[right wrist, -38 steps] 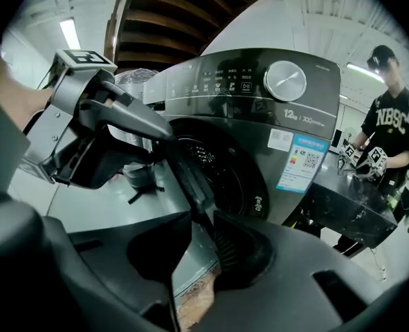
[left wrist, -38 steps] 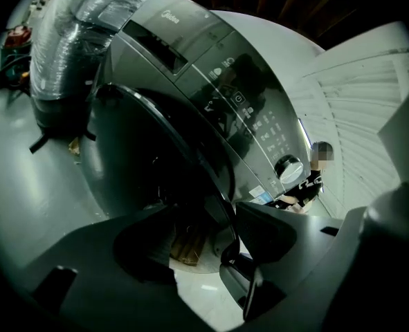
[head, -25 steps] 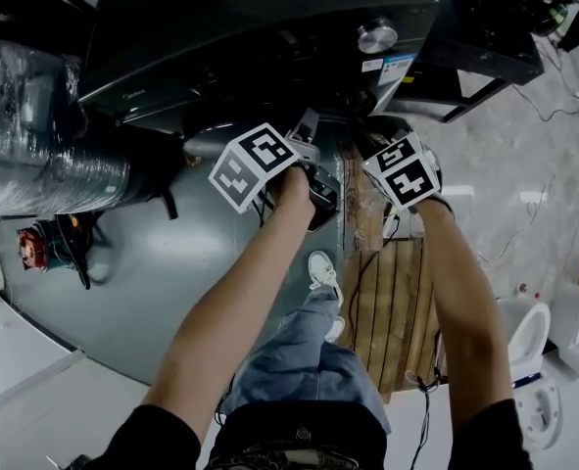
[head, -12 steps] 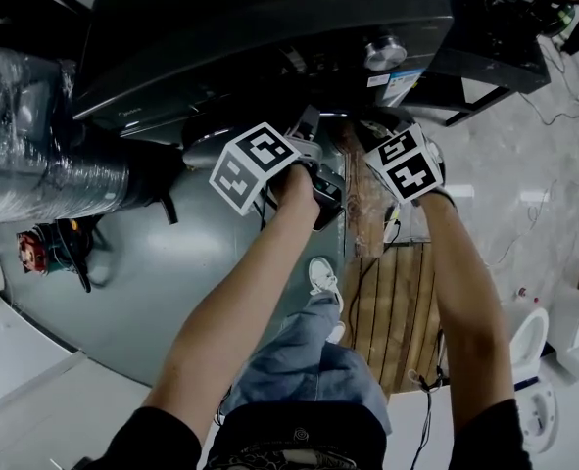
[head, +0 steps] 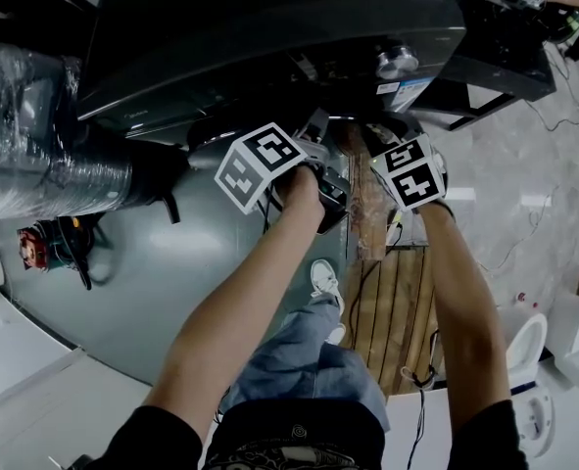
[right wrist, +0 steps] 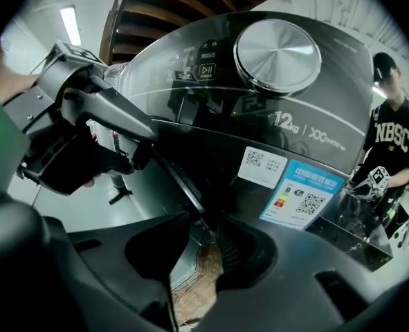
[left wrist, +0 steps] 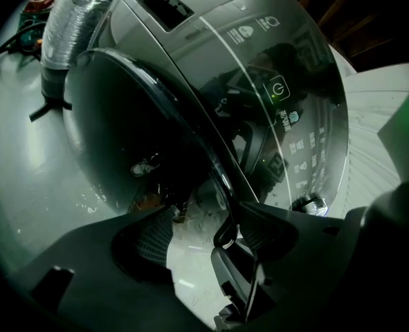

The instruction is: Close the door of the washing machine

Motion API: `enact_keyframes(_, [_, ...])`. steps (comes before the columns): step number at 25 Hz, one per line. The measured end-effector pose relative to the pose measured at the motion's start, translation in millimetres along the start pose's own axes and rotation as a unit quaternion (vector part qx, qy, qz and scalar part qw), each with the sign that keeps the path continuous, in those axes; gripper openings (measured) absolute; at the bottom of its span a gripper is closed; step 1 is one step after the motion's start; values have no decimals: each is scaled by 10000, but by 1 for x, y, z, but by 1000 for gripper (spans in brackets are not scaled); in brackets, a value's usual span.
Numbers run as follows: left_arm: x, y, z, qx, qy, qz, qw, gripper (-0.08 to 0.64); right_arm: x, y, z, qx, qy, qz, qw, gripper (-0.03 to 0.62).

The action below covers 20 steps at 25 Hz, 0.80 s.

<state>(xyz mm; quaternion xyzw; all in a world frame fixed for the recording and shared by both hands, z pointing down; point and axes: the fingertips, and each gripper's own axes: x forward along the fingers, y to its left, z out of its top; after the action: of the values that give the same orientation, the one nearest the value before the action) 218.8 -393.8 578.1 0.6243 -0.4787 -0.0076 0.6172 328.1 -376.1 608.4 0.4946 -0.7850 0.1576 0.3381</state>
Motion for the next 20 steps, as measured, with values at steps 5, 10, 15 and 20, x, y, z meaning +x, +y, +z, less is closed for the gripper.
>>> enact_keyframes(5, [0, 2, 0, 22, 38, 14, 10000, 308, 0, 1, -2, 150, 13, -194, 9997, 121])
enact_keyframes(10, [5, -1, 2, -72, 97, 6, 9999, 311, 4, -4, 2, 142, 55, -278, 9995, 123])
enact_keyframes(15, [4, 0, 2, -115, 55, 10, 9999, 311, 4, -4, 1, 128, 67, -202, 9997, 123])
enact_keyframes(20, [4, 0, 2, -165, 209, 12, 9996, 311, 1, -3, -2, 372, 221, -255, 9987, 121])
